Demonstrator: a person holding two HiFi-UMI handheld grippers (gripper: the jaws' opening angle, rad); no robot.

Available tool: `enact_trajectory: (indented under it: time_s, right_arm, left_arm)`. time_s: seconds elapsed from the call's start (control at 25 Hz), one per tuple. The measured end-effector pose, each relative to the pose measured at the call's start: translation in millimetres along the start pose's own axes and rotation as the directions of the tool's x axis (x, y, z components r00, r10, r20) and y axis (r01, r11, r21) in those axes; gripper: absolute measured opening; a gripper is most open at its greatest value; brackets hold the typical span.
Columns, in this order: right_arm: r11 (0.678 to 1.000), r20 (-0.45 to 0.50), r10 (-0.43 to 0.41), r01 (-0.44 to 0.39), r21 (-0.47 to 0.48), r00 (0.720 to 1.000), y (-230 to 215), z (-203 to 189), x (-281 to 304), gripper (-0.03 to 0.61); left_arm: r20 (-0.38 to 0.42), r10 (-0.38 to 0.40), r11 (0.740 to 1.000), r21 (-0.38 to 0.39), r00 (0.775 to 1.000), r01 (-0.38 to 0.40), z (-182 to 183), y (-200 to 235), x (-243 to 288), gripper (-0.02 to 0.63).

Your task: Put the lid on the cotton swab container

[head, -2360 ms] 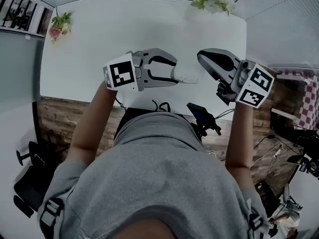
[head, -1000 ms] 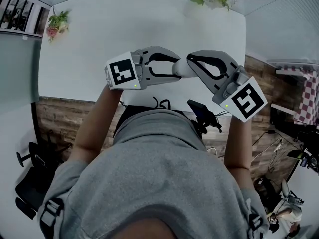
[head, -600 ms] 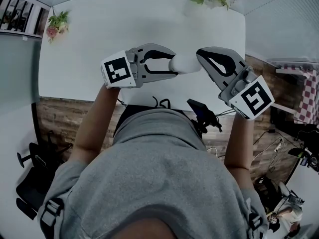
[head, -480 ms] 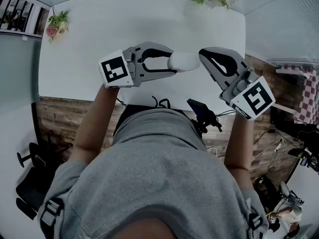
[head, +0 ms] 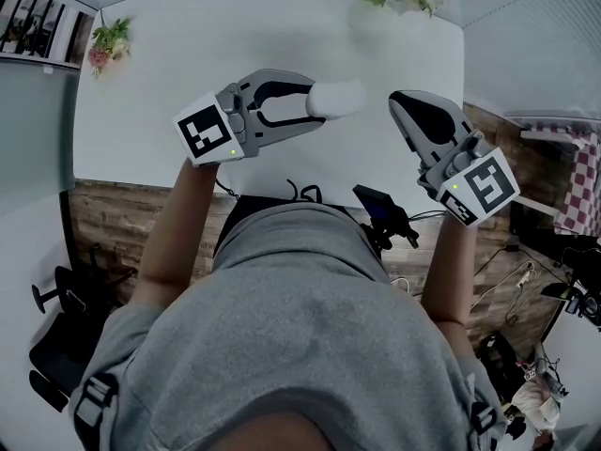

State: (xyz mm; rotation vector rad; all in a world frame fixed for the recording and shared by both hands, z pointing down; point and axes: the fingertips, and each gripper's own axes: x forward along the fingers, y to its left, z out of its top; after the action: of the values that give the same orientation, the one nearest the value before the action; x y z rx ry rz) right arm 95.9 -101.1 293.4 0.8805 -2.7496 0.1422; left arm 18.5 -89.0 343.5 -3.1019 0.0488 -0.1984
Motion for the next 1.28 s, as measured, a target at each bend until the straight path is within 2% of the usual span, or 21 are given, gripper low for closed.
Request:
enact_trajectory:
  time_s: [0.48, 0.68, 0.92, 1.08, 1.28]
  right_arm:
    - [0.973, 0.025, -0.209, 0.205, 0.109, 0.978, -35, -10, -20, 0.025]
    - [0.953, 0.037, -0.277, 0.270, 0.139, 0.960, -45, -17, -33, 0.025]
    - [0.942, 0.028, -0.303, 0.295, 0.161, 0.952, -46, -27, -36, 0.025]
    - [0.949, 0.010, -0.294, 0.291, 0.120, 0.956, -41, -30, -33, 0.025]
    - [0.948, 0.004, -0.298, 0.295, 0.122, 0.955, -40, -35, -33, 0.025]
  left_arm:
    - [0.039, 0.153, 0.988, 0.023, 0.987, -0.154, 9, 23, -15, 0.179]
    - [0.031, 0.171, 0.985, 0.031, 0.985, -0.172, 5, 26, -16, 0.178]
    - [0.025, 0.228, 0.974, 0.014, 0.973, -0.228, -4, 33, -18, 0.178]
    - [0.032, 0.220, 0.975, -0.003, 0.975, -0.220, -8, 34, -18, 0.178]
    - [0.018, 0.239, 0.971, 0.005, 0.971, -0.239, -14, 40, -18, 0.176]
